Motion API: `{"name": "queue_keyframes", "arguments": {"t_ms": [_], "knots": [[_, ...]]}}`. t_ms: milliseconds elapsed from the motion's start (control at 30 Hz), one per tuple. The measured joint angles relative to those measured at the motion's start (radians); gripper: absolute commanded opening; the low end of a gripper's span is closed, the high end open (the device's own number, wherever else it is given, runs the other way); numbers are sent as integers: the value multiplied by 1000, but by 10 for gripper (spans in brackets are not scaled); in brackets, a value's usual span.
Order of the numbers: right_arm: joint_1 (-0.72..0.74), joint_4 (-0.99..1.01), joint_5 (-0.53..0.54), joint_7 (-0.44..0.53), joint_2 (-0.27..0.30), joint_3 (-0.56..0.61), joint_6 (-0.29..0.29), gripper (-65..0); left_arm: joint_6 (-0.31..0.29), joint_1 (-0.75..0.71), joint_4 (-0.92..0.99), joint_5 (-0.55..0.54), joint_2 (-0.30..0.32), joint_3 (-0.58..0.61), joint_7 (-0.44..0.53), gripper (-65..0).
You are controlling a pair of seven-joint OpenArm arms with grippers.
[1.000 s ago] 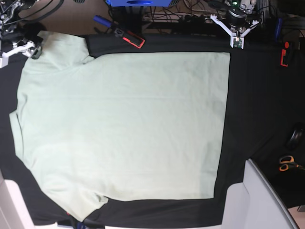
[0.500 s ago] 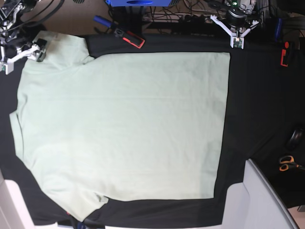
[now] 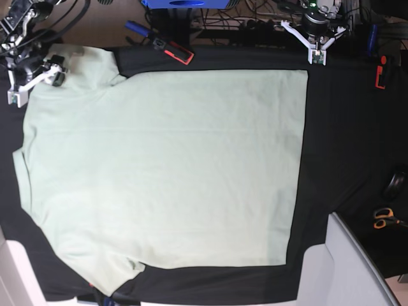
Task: Fold the T-shirt properly
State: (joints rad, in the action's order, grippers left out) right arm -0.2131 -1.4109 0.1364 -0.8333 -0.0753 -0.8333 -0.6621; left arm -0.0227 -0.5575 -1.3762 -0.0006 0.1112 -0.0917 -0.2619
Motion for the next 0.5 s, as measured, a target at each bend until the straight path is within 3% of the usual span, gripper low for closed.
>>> {"name": "queue_keyframes", "arguments": {"t_ms": [133,200,300,400,500], "knots": [[8,7,1,-9,-3,1,0,-650,0,0,0,0,0,1,0,-642],[7,9,5,-7,-3,1,0,-624,0,0,0,-1,0,1,0,-564],[7,9,4,-8,-3,1,0,-650,-1,0,0,-9,-6,3,0,-415],[7,9,5,-8,-3,1,0,-647,5,1,0,-8,-16,5,0,-370],[7,9,4,-8,-3,1,0,-647,6,1,0,-8,-17,5,0,-368]]}}
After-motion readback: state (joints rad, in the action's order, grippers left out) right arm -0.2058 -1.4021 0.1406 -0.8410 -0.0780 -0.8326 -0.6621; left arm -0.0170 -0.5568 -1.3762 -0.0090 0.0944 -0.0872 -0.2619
